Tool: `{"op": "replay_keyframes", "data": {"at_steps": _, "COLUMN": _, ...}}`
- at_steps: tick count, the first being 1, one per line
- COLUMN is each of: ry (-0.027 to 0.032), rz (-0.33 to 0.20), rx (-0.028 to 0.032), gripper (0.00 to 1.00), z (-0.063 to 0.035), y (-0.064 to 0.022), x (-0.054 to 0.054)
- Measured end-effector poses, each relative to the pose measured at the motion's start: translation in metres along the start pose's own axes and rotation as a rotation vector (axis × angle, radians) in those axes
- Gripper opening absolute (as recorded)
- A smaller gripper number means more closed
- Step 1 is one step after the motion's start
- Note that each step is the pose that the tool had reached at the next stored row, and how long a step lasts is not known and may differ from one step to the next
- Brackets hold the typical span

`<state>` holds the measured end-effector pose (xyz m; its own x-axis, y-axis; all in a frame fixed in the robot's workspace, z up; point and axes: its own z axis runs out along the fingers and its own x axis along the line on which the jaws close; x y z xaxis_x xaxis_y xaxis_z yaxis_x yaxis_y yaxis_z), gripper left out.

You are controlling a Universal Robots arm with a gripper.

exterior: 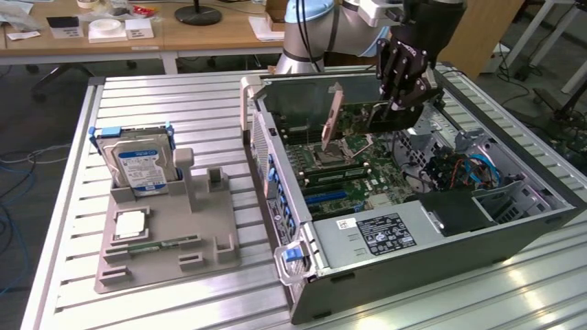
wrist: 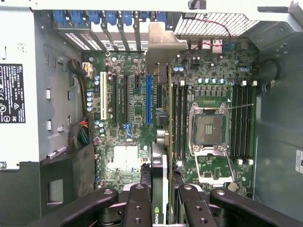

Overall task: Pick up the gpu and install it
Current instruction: 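Insert the gpu into the slot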

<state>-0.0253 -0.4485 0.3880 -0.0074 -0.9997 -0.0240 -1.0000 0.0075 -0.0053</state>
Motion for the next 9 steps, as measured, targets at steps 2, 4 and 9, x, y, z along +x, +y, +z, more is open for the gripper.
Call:
{"op": "replay_keyframes", "data": {"at_steps": 2, "ry": 0.0000, "rz": 0.000, "rx": 0.0000, "gripper": 0.27, "z": 0.0000, "y": 0.0000, "x": 0.0000}}
{"op": "replay_keyframes", "data": {"at_steps": 4, "ry": 0.0000, "rz": 0.000, "rx": 0.0000, "gripper": 0.27, "z": 0.0000, "y": 0.0000, "x": 0.0000}}
{"op": "replay_keyframes", "data": {"at_steps": 9, "ry": -0.0002, "rz": 0.000, "rx": 0.0001, "gripper": 0.27, "z": 0.0008, "y": 0.0000, "x": 0.0000}}
